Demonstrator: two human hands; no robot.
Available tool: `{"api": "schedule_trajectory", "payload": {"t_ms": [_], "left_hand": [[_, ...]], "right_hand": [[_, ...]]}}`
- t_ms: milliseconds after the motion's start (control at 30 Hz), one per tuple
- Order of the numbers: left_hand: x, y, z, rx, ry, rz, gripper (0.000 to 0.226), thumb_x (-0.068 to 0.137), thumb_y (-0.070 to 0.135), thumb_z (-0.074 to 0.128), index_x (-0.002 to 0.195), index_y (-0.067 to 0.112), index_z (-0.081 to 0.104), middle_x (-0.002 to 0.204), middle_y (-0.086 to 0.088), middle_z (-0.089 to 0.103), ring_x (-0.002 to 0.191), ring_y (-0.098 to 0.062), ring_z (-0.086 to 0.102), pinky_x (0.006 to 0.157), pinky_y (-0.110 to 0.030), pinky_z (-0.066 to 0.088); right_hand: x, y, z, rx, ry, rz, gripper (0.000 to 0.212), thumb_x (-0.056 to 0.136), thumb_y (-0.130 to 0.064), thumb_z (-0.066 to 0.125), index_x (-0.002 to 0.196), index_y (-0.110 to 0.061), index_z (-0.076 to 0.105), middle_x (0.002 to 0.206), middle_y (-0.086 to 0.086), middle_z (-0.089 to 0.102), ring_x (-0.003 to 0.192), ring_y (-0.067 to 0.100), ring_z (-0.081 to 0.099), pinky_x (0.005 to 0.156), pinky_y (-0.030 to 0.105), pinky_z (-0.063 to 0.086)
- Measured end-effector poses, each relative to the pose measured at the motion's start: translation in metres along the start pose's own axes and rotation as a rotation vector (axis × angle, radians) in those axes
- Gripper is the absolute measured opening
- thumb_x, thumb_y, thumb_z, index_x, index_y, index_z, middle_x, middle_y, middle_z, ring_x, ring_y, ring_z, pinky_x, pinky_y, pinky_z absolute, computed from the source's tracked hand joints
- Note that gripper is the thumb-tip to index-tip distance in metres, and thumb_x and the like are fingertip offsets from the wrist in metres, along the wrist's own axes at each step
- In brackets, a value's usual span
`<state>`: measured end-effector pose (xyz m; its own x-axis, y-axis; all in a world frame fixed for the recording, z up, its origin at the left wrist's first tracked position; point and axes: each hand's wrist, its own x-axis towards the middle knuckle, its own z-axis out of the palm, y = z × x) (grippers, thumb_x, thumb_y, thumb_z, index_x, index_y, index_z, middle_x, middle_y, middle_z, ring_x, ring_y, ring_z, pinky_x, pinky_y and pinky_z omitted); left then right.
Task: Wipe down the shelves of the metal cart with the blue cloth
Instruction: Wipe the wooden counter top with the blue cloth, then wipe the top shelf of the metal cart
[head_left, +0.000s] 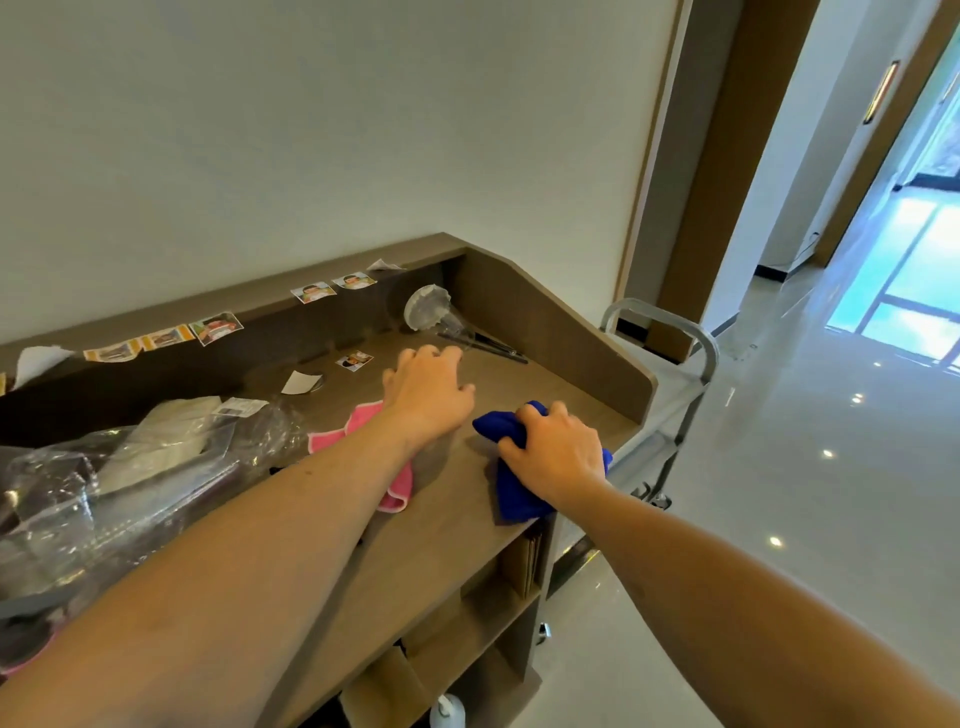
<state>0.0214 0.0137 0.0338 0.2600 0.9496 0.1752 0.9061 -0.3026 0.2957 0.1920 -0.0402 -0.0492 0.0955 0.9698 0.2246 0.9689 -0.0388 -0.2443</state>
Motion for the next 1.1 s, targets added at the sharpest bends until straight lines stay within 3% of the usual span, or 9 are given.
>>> {"api": "schedule_trajectory", "payload": {"t_ms": [367,700,867,1000,1100], "left_hand": [[0.027,0.108,-0.01,-0.07,0.026,0.239,0.052,0.093,0.043,0.057,0.14,0.023,0.047,0.137,-0.008,0.052,0.126,-0.032,0.045,0.098,-0.053,0.042],[0.036,0.29,0.036,-0.164,0.081,0.458,0.045,0.094,0.042,0.058,0.135,0.023,0.052,0.127,-0.005,0.06,0.106,-0.022,0.053,0.079,-0.033,0.044],[0.041,0.394,0.062,-0.173,0.048,0.467,0.05,0.093,0.042,0.06,0.139,0.024,0.049,0.137,-0.005,0.055,0.121,-0.027,0.051,0.093,-0.041,0.051],[0.046,0.469,0.084,-0.194,0.051,0.524,0.049,0.093,0.042,0.06,0.137,0.023,0.05,0.133,-0.006,0.056,0.118,-0.026,0.052,0.084,-0.038,0.045],[0.056,0.513,0.1,-0.204,0.033,0.53,0.052,0.094,0.043,0.059,0.141,0.026,0.047,0.14,-0.005,0.052,0.125,-0.028,0.05,0.096,-0.046,0.047]], "right_hand": [[-0.01,0.075,-0.11,-0.123,0.295,0.195,0.036,0.092,-0.057,0.044,0.115,-0.032,0.056,0.096,-0.001,0.051,0.078,0.016,0.049,0.064,0.034,0.039],[-0.059,0.229,-0.176,-0.099,0.458,0.37,0.039,0.092,-0.057,0.049,0.117,-0.028,0.06,0.101,0.003,0.059,0.08,0.018,0.055,0.068,0.034,0.047],[-0.08,0.324,-0.218,-0.126,0.501,0.425,0.039,0.095,-0.055,0.051,0.12,-0.026,0.06,0.106,0.004,0.061,0.081,0.016,0.051,0.069,0.032,0.044],[-0.094,0.393,-0.248,-0.138,0.505,0.468,0.04,0.096,-0.053,0.053,0.124,-0.025,0.059,0.107,0.004,0.061,0.081,0.016,0.049,0.069,0.031,0.041],[-0.097,0.436,-0.262,-0.145,0.514,0.5,0.04,0.097,-0.052,0.052,0.125,-0.025,0.059,0.107,0.004,0.061,0.081,0.016,0.049,0.07,0.031,0.041]]}}
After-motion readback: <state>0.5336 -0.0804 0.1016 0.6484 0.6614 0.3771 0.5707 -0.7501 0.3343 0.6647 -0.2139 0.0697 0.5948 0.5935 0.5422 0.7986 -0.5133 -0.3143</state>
